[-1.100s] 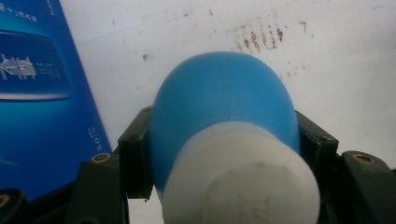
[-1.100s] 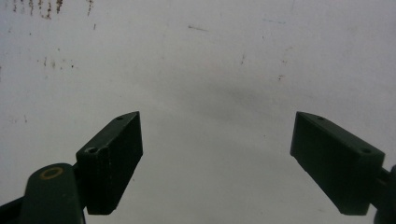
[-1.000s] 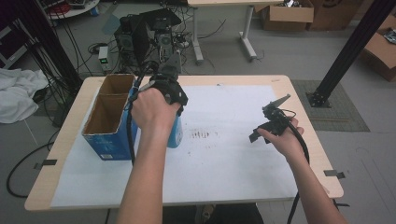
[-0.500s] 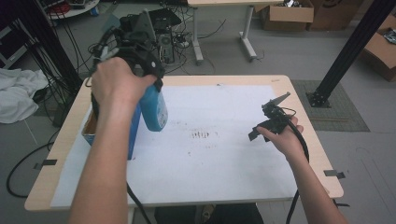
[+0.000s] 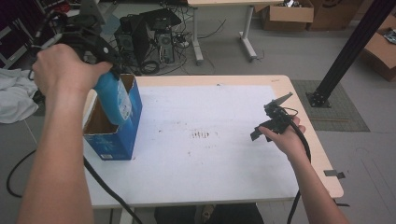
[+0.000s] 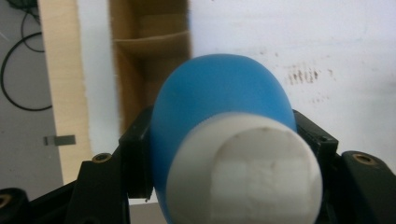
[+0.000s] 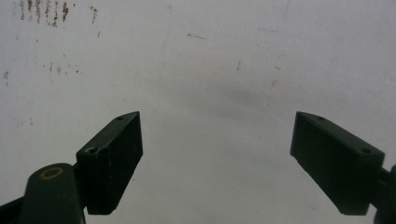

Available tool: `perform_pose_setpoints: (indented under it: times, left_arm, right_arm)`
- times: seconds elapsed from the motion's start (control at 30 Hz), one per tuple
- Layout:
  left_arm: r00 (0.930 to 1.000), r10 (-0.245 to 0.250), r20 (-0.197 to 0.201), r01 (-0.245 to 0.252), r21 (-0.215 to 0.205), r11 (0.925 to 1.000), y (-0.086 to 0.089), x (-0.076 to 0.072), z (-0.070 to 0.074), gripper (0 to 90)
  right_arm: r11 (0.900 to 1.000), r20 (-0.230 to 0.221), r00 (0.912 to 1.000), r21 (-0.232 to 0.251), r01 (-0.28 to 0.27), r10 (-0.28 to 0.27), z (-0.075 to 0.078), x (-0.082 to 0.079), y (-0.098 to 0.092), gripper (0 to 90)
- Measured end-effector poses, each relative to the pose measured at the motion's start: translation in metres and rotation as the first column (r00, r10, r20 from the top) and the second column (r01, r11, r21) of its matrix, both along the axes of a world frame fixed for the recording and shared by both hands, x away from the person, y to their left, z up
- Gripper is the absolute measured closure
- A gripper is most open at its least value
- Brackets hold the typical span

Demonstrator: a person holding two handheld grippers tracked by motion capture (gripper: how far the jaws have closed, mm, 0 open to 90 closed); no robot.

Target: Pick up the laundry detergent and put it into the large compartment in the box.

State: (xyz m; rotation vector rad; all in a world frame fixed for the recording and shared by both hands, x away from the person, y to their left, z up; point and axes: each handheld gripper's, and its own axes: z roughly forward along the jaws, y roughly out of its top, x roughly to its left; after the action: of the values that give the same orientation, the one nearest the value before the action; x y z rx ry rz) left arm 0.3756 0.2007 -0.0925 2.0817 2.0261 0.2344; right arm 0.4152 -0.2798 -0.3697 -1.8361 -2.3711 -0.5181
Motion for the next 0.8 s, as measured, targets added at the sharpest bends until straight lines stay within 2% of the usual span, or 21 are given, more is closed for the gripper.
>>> perform_pose_setpoints:
  times: [0.17, 0.37, 0.57, 0.8]
  left_arm:
    - [0.9988, 0.048, 0.014, -0.048, -0.005, 0.9989, 0.025, 0.000, -0.001, 38.0]
    - [0.9970, 0.077, 0.014, -0.077, 0.003, 0.9970, 0.041, 0.006, -0.011, 38.0]
    - [0.9969, 0.078, -0.003, -0.078, -0.002, 0.9969, 0.048, 0.015, -0.033, 38.0]
    - [0.9964, 0.079, -0.028, -0.080, -0.011, 0.9968, 0.051, 0.025, -0.066, 38.1]
  right_arm:
    - [1.000, -0.001, 0.9999, -0.001, 0.013, -0.013, 0.001, 0.000, -0.003, 16.9]
    - [1.000, -0.001, 0.9999, -0.006, 0.014, -0.014, 0.001, 0.001, -0.005, 16.9]
    - [1.000, -0.006, 0.9999, -0.011, 0.013, -0.013, -0.002, 0.002, -0.004, 16.9]
    - [1.000, -0.013, 0.9999, -0.013, 0.008, -0.008, -0.005, 0.002, -0.003, 16.9]
